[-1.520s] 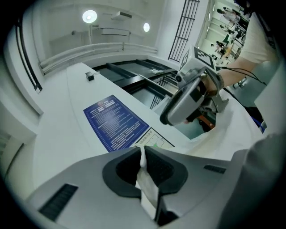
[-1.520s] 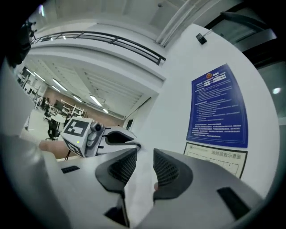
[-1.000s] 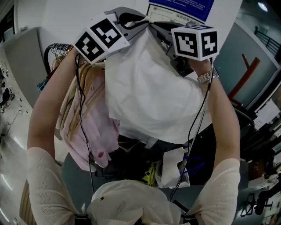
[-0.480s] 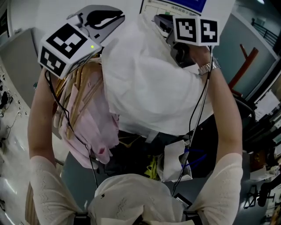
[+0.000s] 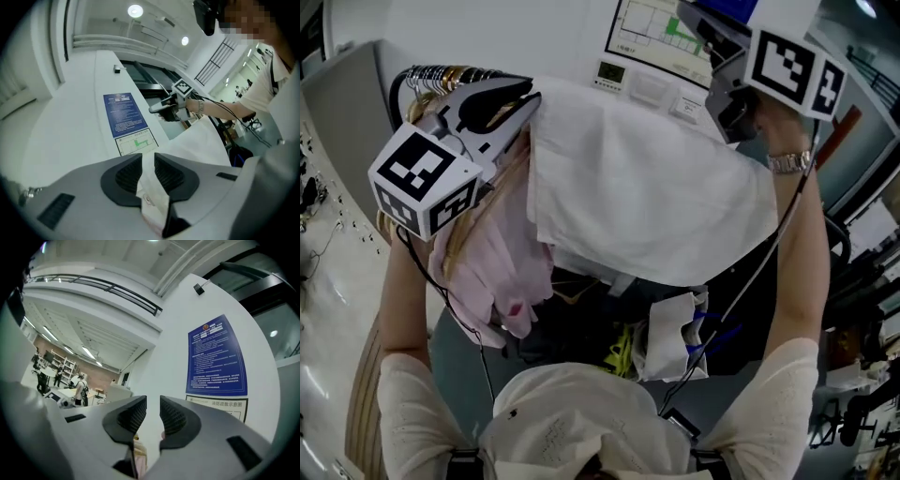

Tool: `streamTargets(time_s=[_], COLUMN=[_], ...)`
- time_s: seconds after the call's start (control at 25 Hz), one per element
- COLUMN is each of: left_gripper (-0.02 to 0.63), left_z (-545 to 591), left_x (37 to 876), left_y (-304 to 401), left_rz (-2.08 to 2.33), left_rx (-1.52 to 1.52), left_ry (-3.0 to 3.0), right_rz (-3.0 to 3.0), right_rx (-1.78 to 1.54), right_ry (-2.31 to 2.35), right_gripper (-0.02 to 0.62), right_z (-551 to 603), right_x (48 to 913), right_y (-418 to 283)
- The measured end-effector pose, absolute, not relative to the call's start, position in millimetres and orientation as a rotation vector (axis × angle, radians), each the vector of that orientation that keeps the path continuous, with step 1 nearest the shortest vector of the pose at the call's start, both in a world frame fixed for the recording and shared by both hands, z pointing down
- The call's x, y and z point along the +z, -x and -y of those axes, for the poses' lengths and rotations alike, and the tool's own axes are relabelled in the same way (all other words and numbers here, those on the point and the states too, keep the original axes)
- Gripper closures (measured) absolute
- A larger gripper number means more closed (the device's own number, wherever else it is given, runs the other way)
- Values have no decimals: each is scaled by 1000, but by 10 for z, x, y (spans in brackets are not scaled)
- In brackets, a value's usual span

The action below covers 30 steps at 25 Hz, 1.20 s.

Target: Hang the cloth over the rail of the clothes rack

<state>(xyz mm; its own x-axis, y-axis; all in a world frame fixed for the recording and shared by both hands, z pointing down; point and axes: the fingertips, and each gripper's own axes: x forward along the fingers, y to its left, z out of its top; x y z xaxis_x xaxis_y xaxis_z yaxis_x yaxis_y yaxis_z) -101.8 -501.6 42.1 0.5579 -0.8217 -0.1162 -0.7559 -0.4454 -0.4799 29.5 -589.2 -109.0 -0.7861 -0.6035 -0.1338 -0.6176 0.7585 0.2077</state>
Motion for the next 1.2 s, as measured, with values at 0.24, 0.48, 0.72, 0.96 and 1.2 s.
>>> streamTargets(time_s=[0.24,0.48,0.72,0.96,1.2], left_gripper=[457,457,457,458,565], left_z=[4916,5081,5312,5399,5263], left_x=[837,953,1000,1056,1041], left_y=[1015,1191,1162,1091,1089], left_rz=[-1514,-1722,-1682,-1537,-1531], left_rx=[31,182,90,56,114], left_ry=[2429,2408,2473,2592,2604], right_rz=[-2835,-2660,-2587,-2581,-2608], right_rx=[370,337,161,88,69], right_ry=[969,1256,1546,1587,1519], right_gripper=[500,500,500,500,500], right_z=[4771,4347,4421,4491,4644], right_x=[-544,264,928,1143,1056], right_y=[-889,-1831,-2535,-2733,-2694])
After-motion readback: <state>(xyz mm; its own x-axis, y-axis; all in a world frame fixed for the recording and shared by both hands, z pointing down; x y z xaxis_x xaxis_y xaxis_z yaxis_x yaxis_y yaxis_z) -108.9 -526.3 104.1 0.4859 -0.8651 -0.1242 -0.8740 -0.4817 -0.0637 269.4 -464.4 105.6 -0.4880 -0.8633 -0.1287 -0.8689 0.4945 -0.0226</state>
